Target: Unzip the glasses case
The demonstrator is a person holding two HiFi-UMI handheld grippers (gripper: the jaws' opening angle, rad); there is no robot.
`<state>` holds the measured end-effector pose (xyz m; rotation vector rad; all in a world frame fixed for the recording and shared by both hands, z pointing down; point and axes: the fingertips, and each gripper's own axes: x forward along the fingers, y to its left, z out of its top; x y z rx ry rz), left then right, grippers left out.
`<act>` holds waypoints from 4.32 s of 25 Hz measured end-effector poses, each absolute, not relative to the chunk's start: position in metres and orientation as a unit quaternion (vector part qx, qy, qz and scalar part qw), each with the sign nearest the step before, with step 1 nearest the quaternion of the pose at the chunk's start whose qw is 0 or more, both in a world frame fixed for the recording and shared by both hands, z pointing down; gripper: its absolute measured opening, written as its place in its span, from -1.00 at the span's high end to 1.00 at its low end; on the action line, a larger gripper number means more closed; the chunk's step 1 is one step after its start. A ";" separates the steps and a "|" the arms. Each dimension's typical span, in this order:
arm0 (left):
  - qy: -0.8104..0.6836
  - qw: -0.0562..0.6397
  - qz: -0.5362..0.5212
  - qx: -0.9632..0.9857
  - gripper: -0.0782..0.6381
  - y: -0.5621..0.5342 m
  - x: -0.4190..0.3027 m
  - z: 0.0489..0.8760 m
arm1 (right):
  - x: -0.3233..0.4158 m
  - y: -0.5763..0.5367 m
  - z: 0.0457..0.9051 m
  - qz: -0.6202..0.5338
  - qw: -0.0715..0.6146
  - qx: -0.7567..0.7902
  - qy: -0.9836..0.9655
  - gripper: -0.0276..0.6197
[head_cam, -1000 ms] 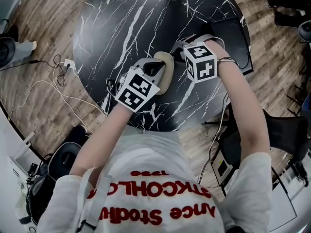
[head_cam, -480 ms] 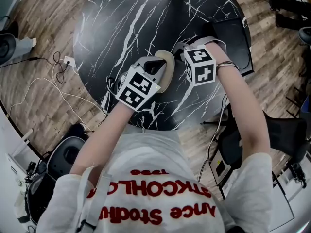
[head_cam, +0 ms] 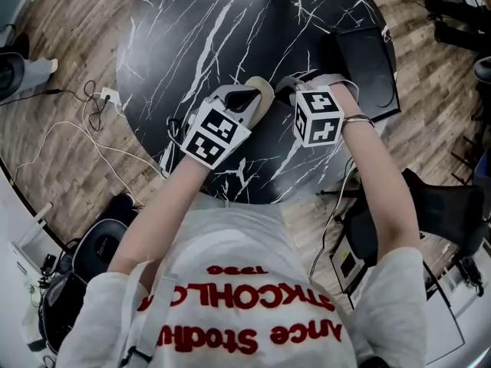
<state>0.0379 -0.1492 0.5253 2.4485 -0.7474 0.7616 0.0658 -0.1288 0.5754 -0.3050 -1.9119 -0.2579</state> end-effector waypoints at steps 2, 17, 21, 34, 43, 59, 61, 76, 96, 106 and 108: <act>-0.275 0.224 0.278 0.893 0.76 -0.149 0.038 0.525 | 0.065 -0.128 0.575 -0.102 0.558 -0.117 -0.815 0.85; -0.275 0.223 0.270 0.895 0.76 -0.149 0.038 0.525 | 0.039 -0.067 0.581 0.022 0.502 0.024 -0.865 0.87; -0.273 0.223 0.268 0.897 0.76 -0.149 0.037 0.524 | 0.050 -0.092 0.568 0.092 0.450 0.167 -0.872 0.86; -0.273 0.223 0.265 0.897 0.76 -0.149 0.036 0.524 | 0.047 -0.098 0.557 0.152 0.397 0.220 -0.878 0.62; -0.271 0.223 0.263 0.899 0.76 -0.149 0.037 0.523 | 0.048 -0.101 0.559 0.145 0.417 0.188 -0.877 0.74; -0.270 0.232 0.266 0.896 0.76 -0.149 0.037 0.524 | 0.036 -0.083 0.556 0.158 0.418 0.192 -0.874 0.86; -0.271 0.231 0.264 0.896 0.76 -0.150 0.037 0.524 | 0.032 -0.078 0.556 0.160 0.418 0.190 -0.874 0.86; -0.269 0.223 0.268 0.898 0.76 -0.149 0.036 0.524 | -0.040 -0.010 0.562 0.176 0.395 0.122 -0.893 0.87; -0.251 0.332 0.277 0.866 0.76 -0.114 -0.035 0.540 | 0.022 -0.076 0.553 0.183 0.431 0.245 -0.849 0.66; -0.213 0.364 0.273 0.865 0.76 -0.065 -0.003 0.540 | 0.033 -0.114 0.538 0.109 0.448 0.247 -0.852 0.71; -0.218 0.348 0.283 0.867 0.76 -0.067 0.001 0.535 | 0.036 -0.107 0.537 0.099 0.462 0.211 -0.856 0.71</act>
